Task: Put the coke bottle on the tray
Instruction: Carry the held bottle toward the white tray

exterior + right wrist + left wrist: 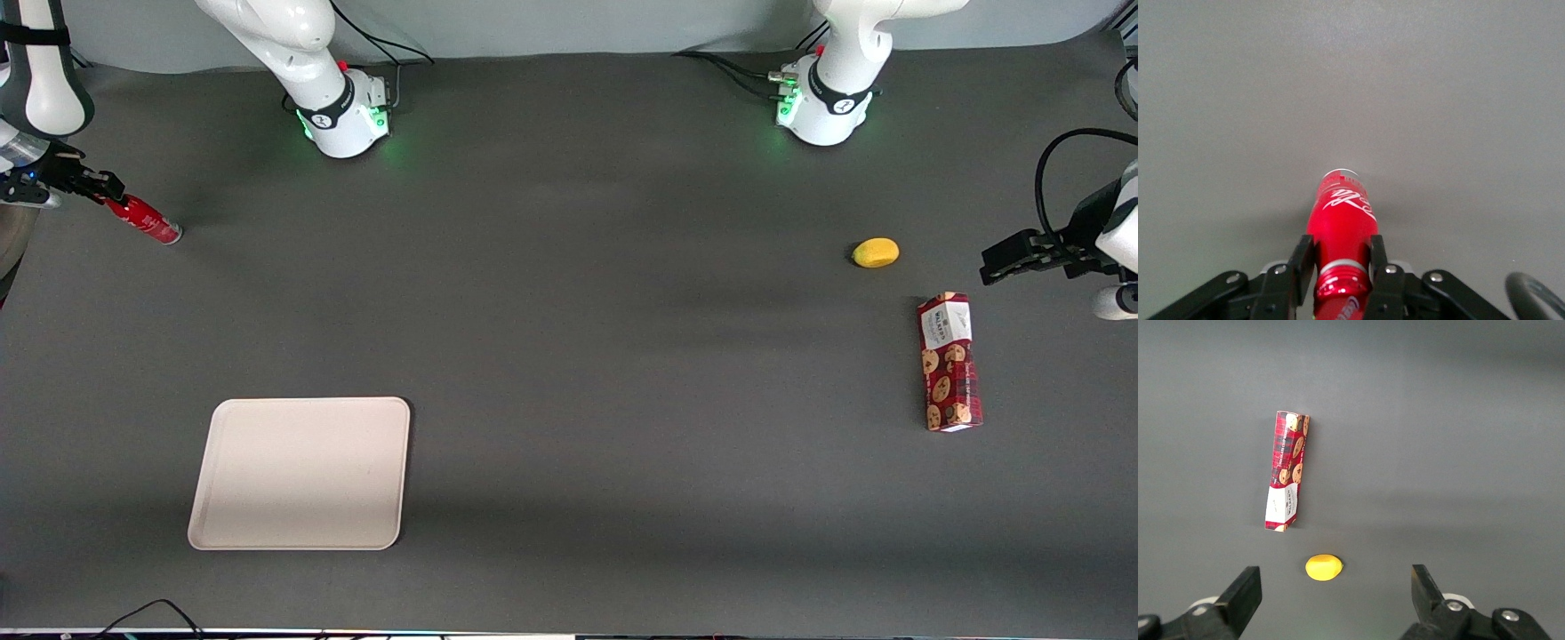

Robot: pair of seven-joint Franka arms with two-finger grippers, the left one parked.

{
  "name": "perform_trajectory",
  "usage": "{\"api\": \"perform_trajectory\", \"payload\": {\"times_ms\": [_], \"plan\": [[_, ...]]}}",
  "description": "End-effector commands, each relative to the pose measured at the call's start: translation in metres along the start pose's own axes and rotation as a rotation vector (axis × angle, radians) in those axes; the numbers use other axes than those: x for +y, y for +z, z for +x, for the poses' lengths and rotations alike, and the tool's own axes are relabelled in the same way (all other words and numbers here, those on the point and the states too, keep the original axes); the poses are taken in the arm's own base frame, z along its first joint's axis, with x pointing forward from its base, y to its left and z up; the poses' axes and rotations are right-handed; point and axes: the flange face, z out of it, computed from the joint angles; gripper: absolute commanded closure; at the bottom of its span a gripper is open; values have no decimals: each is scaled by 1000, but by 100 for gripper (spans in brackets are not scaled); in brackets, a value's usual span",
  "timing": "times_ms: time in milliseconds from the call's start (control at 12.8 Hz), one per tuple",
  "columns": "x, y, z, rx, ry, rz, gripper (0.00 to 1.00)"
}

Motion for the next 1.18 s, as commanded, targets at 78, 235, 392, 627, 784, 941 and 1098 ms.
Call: {"api": "perform_trajectory", "payload": {"times_ms": [78,235,392,627,784,941,1098], "plan": [[-1,1,1,19,26,14,70],[-3,1,3,14,27,23,88],[-5,-5,7,8,18,26,100],[2,-33,17,-8,8,33,100],[6,-69,33,-25,13,30,100],[8,-118,56,-49,-3,18,100],[6,-176,80,-59,-22,-5,100]]}}
